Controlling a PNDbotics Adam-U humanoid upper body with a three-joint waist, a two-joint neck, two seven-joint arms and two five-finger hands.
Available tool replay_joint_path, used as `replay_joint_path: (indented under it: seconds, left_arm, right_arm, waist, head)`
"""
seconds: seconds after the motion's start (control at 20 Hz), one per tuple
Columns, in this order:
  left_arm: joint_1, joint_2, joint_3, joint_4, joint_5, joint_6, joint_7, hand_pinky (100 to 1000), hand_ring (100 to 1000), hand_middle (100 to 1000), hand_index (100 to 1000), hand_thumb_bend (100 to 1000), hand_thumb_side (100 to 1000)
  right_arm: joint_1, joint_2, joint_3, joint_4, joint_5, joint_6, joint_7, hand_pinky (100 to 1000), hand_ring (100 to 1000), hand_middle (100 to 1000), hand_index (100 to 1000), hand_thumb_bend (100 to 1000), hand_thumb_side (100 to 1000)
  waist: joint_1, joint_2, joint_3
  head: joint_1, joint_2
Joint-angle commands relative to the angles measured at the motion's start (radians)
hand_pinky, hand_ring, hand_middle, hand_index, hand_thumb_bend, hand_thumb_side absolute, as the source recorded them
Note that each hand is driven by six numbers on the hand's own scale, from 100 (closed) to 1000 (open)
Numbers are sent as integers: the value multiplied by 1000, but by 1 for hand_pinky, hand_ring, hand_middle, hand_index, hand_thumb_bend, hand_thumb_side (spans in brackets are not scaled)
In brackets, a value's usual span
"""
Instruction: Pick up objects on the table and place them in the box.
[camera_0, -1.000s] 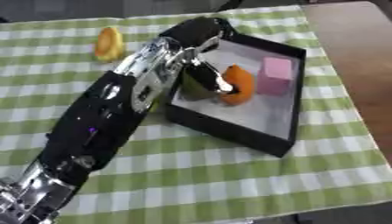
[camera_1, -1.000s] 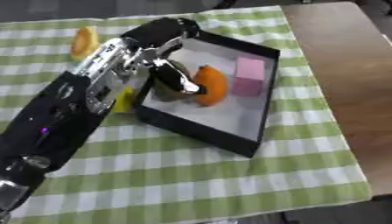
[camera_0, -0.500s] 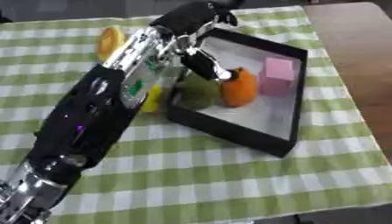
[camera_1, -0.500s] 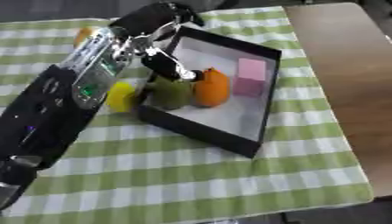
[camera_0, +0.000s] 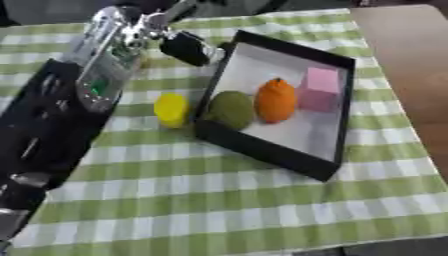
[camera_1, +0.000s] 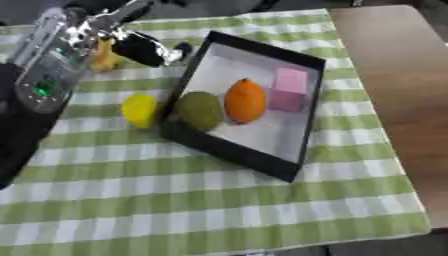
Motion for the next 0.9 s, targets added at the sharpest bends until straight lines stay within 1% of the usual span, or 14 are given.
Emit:
replay_joint_path:
  seconds: [0.05,0.1,0.15,0.2,0.3,0.4,0.5,0.65,0.75,0.9]
  left_arm:
    - [-4,44,23,2,38,15,-34,843,857,790,869,389,480]
    - [1,46,21,5,45,11,-50,845,860,792,874,423,487]
    - [5,48,19,7,48,5,-68,845,861,792,874,425,488]
    - [10,50,15,4,49,-3,-85,847,863,794,877,446,503]
    - [22,59,9,-15,52,-19,-119,845,863,793,877,439,498]
    - [39,76,0,-55,61,-26,-132,840,858,791,877,426,476]
    - [58,97,-15,-102,79,-15,-122,840,856,790,877,412,449]
    - [79,123,-46,-157,120,19,-101,844,857,792,881,407,451]
    - [86,134,-64,-180,140,37,-95,844,858,792,884,414,454]
    - [96,143,-83,-199,157,47,-112,845,860,794,887,413,463]
  right_arm:
    - [-7,-54,-21,1,-4,-2,-4,864,877,759,834,100,453]
    - [-6,-54,-21,1,-3,-2,-4,864,877,760,834,100,453]
    - [-5,-54,-21,1,-2,-2,-4,864,877,760,835,100,453]
    - [-4,-54,-21,2,-1,-2,-5,864,877,760,834,100,454]
    - [-1,-54,-22,4,1,-3,-6,864,877,760,834,100,455]
    - [3,-55,-23,6,3,-3,-8,864,877,760,834,100,455]
    - [8,-56,-25,8,4,-3,-9,864,877,760,834,100,453]
    - [15,-58,-25,10,7,-4,-11,864,877,760,834,100,450]
    - [17,-58,-24,9,8,-5,-10,864,877,760,834,100,446]
    - [20,-56,-24,9,11,-6,-11,864,877,760,834,100,444]
  waist:
    - [-11,-36,1]
    - [-11,-36,1]
    - [-11,-35,1]
    - [-11,-34,1]
    - [-11,-34,2]
    - [-10,-34,4]
    - [-9,-34,7]
    - [-9,-36,12]
    - [-10,-37,14]
    - [-12,-36,14]
  head:
    - [-6,-2]
    - [-6,-2]
    - [-6,-2]
    - [-6,-2]
    - [-6,-2]
    - [-5,-2]
    - [-3,-2]
    - [4,-2]
    - [8,-2]
    - [10,-2]
